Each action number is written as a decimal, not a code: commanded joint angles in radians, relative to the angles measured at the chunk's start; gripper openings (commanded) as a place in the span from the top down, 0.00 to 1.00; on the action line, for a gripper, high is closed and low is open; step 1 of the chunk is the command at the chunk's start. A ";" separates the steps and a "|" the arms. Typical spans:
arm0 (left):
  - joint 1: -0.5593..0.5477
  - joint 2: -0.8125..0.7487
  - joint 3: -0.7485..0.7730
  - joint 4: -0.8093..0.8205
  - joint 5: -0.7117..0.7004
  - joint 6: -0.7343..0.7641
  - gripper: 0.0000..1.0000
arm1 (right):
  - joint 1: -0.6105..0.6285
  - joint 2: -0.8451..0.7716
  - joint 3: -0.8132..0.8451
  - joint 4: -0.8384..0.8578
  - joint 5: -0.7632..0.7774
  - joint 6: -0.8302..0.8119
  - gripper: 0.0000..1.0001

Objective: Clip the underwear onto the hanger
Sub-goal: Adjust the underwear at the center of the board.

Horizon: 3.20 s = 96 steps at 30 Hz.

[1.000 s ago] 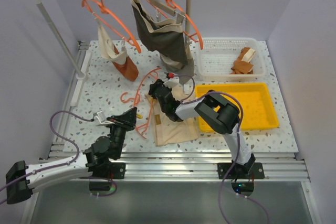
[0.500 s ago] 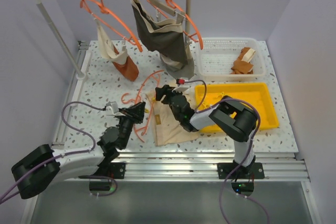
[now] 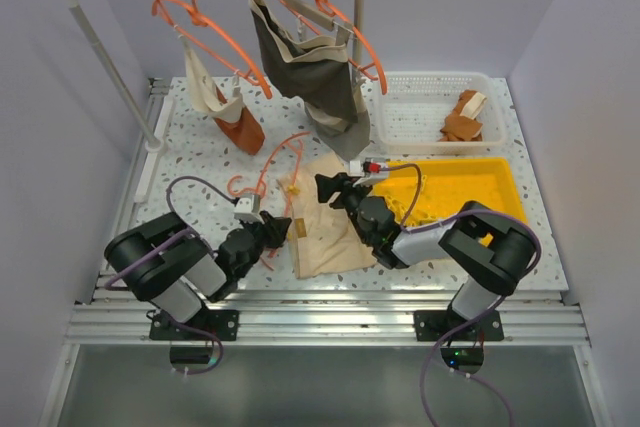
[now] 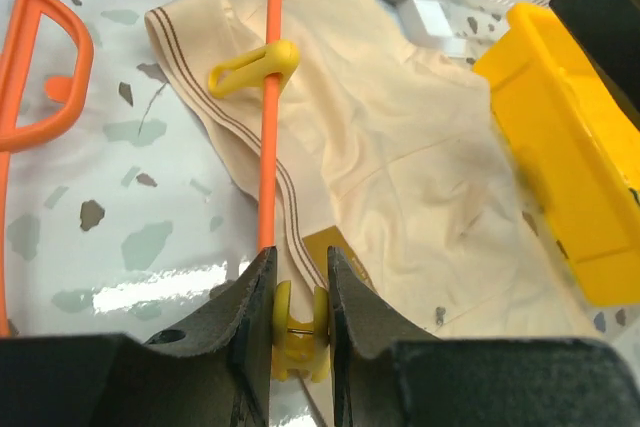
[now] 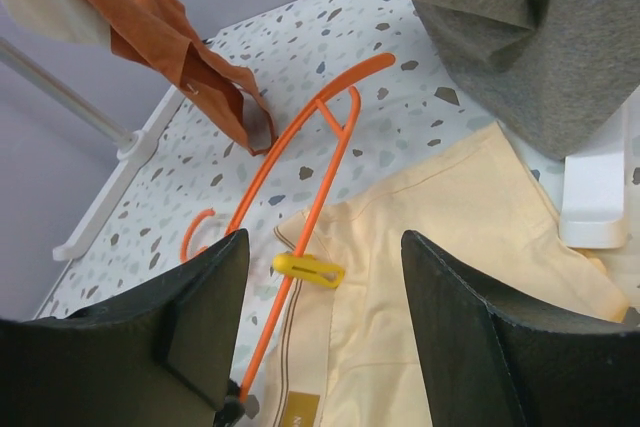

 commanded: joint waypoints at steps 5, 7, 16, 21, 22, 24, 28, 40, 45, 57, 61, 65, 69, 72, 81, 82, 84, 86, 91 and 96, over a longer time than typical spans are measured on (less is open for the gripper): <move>0.038 0.114 -0.202 0.615 0.123 0.010 1.00 | 0.000 -0.122 -0.089 0.068 -0.007 -0.055 0.34; 0.038 0.083 -0.196 0.615 0.132 0.019 1.00 | 0.001 -0.129 -0.101 0.068 -0.004 -0.060 0.34; 0.038 -0.019 -0.224 0.615 0.083 0.040 1.00 | 0.000 -0.106 -0.101 0.065 -0.047 -0.057 0.35; 0.051 -0.075 -0.230 0.603 0.054 0.065 1.00 | 0.008 -0.067 -0.105 0.073 -0.067 -0.049 0.35; 0.057 -0.076 -0.229 0.592 0.051 0.065 1.00 | 0.008 -0.062 -0.115 0.078 -0.070 -0.045 0.35; 0.078 -0.063 -0.247 0.606 0.040 0.059 1.00 | 0.011 -0.057 -0.119 0.084 -0.086 -0.043 0.35; 0.100 -0.081 -0.273 0.615 0.006 0.068 1.00 | 0.018 -0.054 -0.124 0.079 -0.099 -0.048 0.36; 0.109 -0.089 -0.298 0.617 -0.075 0.073 1.00 | 0.037 -0.001 -0.110 0.093 -0.138 -0.032 0.36; 0.110 -0.063 -0.282 0.617 -0.077 0.064 1.00 | 0.047 -0.004 -0.113 0.093 -0.138 -0.040 0.36; 0.110 0.022 -0.241 0.617 -0.054 0.030 1.00 | 0.205 0.038 -0.082 0.021 -0.072 -0.141 0.37; 0.110 -0.006 -0.247 0.617 -0.046 0.030 1.00 | 0.238 0.053 -0.095 0.022 -0.066 -0.152 0.37; 0.109 -0.027 -0.259 0.617 -0.045 0.033 1.00 | 0.259 0.050 -0.119 0.019 -0.070 -0.170 0.39; 0.110 -0.029 -0.261 0.617 -0.035 0.031 1.00 | 0.296 0.041 -0.119 -0.063 -0.069 -0.192 0.42; 0.110 -0.023 -0.256 0.617 -0.025 0.025 1.00 | 0.340 0.038 -0.109 -0.132 -0.031 -0.219 0.44; 0.110 -0.003 -0.245 0.617 -0.014 0.018 1.00 | 0.417 0.049 -0.089 -0.262 0.057 -0.239 0.41; 0.110 -0.003 -0.248 0.617 -0.014 0.018 1.00 | 0.425 0.046 -0.081 -0.286 0.068 -0.245 0.41; 0.110 -0.004 -0.248 0.615 -0.014 0.016 1.00 | 0.449 0.039 -0.060 -0.347 0.092 -0.258 0.41; 0.110 -0.006 -0.251 0.615 -0.014 0.018 1.00 | 0.475 0.018 -0.056 -0.379 0.124 -0.261 0.42; 0.110 0.003 -0.245 0.617 -0.011 0.016 1.00 | 0.508 -0.049 -0.099 -0.392 0.160 -0.247 0.41; 0.110 0.005 -0.245 0.617 -0.008 0.013 1.00 | 0.512 -0.088 -0.128 -0.395 0.171 -0.242 0.41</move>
